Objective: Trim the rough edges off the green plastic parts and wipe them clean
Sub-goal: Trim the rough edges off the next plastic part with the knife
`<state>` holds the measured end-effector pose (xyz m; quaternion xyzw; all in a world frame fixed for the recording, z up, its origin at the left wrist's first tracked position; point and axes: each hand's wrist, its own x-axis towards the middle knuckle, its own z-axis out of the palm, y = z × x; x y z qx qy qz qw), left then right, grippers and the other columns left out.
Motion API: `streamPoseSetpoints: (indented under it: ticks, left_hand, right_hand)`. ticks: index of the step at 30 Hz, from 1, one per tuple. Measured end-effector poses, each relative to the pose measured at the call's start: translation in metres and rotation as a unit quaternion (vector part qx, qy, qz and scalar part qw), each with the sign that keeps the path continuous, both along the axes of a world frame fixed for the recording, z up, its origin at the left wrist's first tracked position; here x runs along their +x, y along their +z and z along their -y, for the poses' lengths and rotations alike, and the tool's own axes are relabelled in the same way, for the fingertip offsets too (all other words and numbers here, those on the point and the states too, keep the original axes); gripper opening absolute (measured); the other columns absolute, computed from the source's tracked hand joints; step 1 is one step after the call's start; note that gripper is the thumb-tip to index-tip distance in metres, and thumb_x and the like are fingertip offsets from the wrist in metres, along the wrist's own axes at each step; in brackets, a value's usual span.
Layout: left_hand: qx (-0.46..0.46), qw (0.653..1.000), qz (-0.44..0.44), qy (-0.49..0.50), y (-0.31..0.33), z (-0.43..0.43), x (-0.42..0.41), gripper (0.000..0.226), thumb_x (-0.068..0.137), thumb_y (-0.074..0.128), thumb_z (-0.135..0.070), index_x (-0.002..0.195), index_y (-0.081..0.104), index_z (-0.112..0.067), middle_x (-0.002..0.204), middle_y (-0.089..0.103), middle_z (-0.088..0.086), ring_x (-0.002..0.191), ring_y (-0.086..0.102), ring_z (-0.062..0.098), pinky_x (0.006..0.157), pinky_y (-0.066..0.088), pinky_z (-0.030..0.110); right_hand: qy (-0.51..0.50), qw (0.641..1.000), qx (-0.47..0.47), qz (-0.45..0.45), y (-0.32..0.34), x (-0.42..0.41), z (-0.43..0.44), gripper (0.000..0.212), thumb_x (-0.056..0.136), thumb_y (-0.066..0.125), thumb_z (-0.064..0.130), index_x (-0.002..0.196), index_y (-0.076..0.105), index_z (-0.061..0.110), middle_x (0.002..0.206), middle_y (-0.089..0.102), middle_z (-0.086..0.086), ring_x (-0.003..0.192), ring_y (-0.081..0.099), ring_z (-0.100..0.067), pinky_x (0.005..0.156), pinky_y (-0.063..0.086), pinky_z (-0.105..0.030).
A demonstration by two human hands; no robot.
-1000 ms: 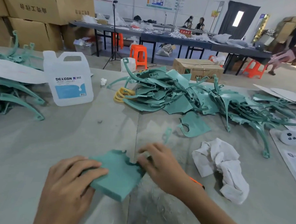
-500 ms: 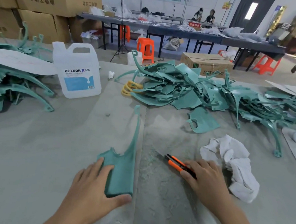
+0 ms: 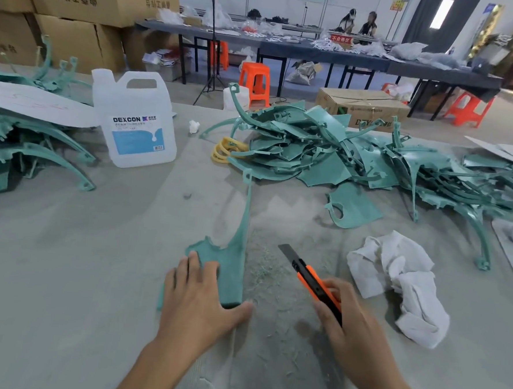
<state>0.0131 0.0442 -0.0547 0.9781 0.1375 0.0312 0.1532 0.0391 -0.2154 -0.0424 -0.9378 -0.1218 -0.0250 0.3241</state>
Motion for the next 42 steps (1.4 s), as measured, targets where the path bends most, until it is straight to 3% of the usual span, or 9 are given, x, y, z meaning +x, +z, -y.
streamPoseSetpoints:
  ticks: [5,12,17,22,28,32,35,39,42]
  left_hand:
    - [-0.091,0.993,0.061,-0.032,0.007,-0.019,-0.004,0.089,0.074,0.025,-0.088,0.146,0.041,-0.038,0.151,0.046,-0.006,0.136,0.044,0.018,0.108,0.035,0.035]
    - [-0.13,0.98,0.15,-0.018,0.014,-0.039,-0.01,0.047,0.092,0.068,-0.021,0.136,0.061,-0.035,0.114,0.074,-0.007,0.092,0.068,0.019,0.072,0.044,0.025]
    - [-0.183,0.974,0.131,-0.011,0.013,-0.03,-0.009,0.04,0.098,0.056,-0.042,0.138,0.055,-0.046,0.082,0.068,-0.02,0.073,0.058,-0.007,0.063,0.039,0.004]
    - [-0.21,0.971,0.118,-0.016,0.016,-0.03,-0.004,0.028,0.098,0.055,-0.033,0.117,0.058,-0.052,0.076,0.058,-0.041,0.071,0.056,-0.01,0.061,0.04,0.007]
    - [-0.216,0.971,0.106,0.002,0.014,-0.039,-0.002,0.024,0.099,0.051,-0.04,0.111,0.067,-0.027,0.06,0.059,-0.016,0.064,0.055,0.0,0.057,0.04,0.014]
    - [-0.228,0.968,0.089,-0.053,0.021,-0.042,-0.009,0.04,0.095,0.036,-0.064,0.124,0.061,-0.054,0.068,0.067,-0.011,0.066,0.061,0.006,0.064,0.046,0.019]
    - [-0.267,0.955,0.113,-0.064,0.023,-0.047,-0.019,0.028,0.089,0.036,-0.068,0.08,0.062,-0.064,0.057,0.058,-0.023,0.057,0.055,-0.001,0.054,0.041,0.017]
    - [-0.31,0.947,0.079,-0.042,0.02,-0.063,-0.029,0.065,0.087,0.04,-0.078,0.077,0.066,-0.02,0.059,0.056,-0.008,0.054,0.045,0.002,0.057,0.04,0.028]
    - [-0.41,0.908,0.055,-0.057,0.022,-0.077,-0.035,0.054,0.086,0.052,-0.066,0.097,0.074,-0.018,0.087,0.073,-0.002,0.077,0.067,0.016,0.081,0.054,0.044]
  right_hand:
    - [0.004,0.999,0.033,-0.01,0.003,-0.01,-0.003,0.037,0.095,0.064,0.043,0.13,0.056,0.048,0.109,0.063,0.029,0.098,0.058,0.01,0.08,0.04,-0.007]
    - [0.061,0.989,0.129,-0.044,0.006,-0.019,-0.026,0.036,0.09,0.06,0.056,0.123,0.048,0.055,0.082,0.07,0.012,0.062,0.067,-0.011,0.067,0.056,-0.035]
    - [0.107,0.983,0.144,-0.034,0.006,-0.03,-0.052,0.045,0.088,0.045,0.075,0.132,0.045,0.065,0.083,0.069,0.015,0.065,0.064,-0.008,0.067,0.056,-0.029]
    - [0.15,0.981,0.116,-0.04,0.011,-0.036,-0.062,0.047,0.087,0.036,0.076,0.134,0.04,0.068,0.079,0.066,0.018,0.069,0.064,-0.005,0.069,0.054,-0.025]
    - [0.152,0.983,0.098,-0.016,0.009,-0.032,-0.068,0.045,0.092,0.037,0.071,0.136,0.039,0.07,0.075,0.062,0.021,0.067,0.062,-0.005,0.063,0.051,-0.021]
    - [0.109,0.992,0.038,0.047,0.009,0.005,-0.073,0.045,0.098,0.039,0.059,0.142,0.036,0.065,0.061,0.053,0.015,0.056,0.052,-0.007,0.058,0.045,-0.028]
    - [0.104,0.993,0.0,0.054,0.013,0.05,-0.079,0.041,0.104,0.045,0.047,0.144,0.044,0.053,0.06,0.055,0.009,0.053,0.055,-0.011,0.055,0.046,-0.036]
    - [0.134,0.988,-0.037,0.064,0.017,0.106,-0.092,0.035,0.106,0.045,0.045,0.139,0.052,0.041,0.065,0.058,0.008,0.054,0.055,-0.009,0.048,0.041,-0.031]
    - [0.168,0.981,-0.081,0.055,0.021,0.145,-0.106,0.03,0.106,0.044,0.046,0.134,0.055,0.04,0.073,0.058,0.013,0.064,0.057,-0.012,0.054,0.043,-0.031]
